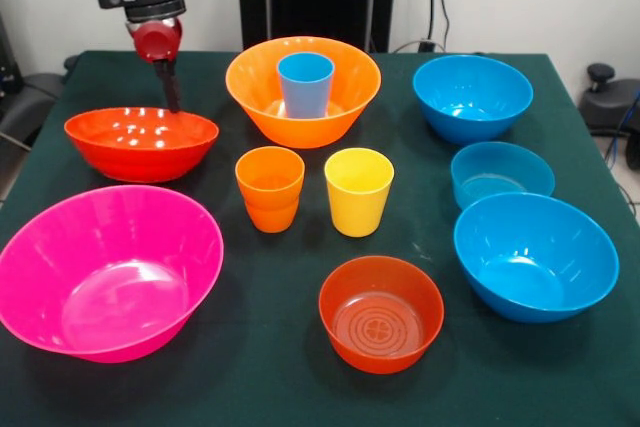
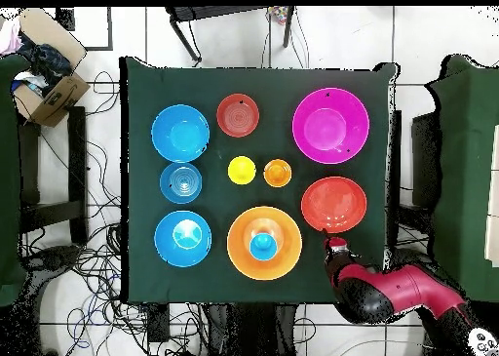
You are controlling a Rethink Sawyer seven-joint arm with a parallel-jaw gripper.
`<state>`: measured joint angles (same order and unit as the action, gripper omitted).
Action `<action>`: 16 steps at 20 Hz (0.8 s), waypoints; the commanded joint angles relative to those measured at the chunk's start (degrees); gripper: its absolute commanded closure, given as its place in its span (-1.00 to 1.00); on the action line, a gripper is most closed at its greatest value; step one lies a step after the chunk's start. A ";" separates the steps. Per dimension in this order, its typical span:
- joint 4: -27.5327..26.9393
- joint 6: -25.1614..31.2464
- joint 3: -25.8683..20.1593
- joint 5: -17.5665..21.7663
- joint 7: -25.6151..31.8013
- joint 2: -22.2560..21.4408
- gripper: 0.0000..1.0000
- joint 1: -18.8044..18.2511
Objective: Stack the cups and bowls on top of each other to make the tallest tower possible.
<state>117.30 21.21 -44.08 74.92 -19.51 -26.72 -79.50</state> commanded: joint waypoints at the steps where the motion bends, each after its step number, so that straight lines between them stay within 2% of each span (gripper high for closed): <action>1: -0.08 -6.28 1.60 -3.82 -11.86 0.80 -1.00 -1.55; 7: 0.21 -6.02 0.08 -5.04 -6.74 0.44 -1.00 -3.08; 16: 0.38 -6.51 0.12 -6.49 -6.31 -0.50 -1.00 -3.08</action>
<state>117.43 15.19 -44.06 69.53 -19.52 -27.73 -84.90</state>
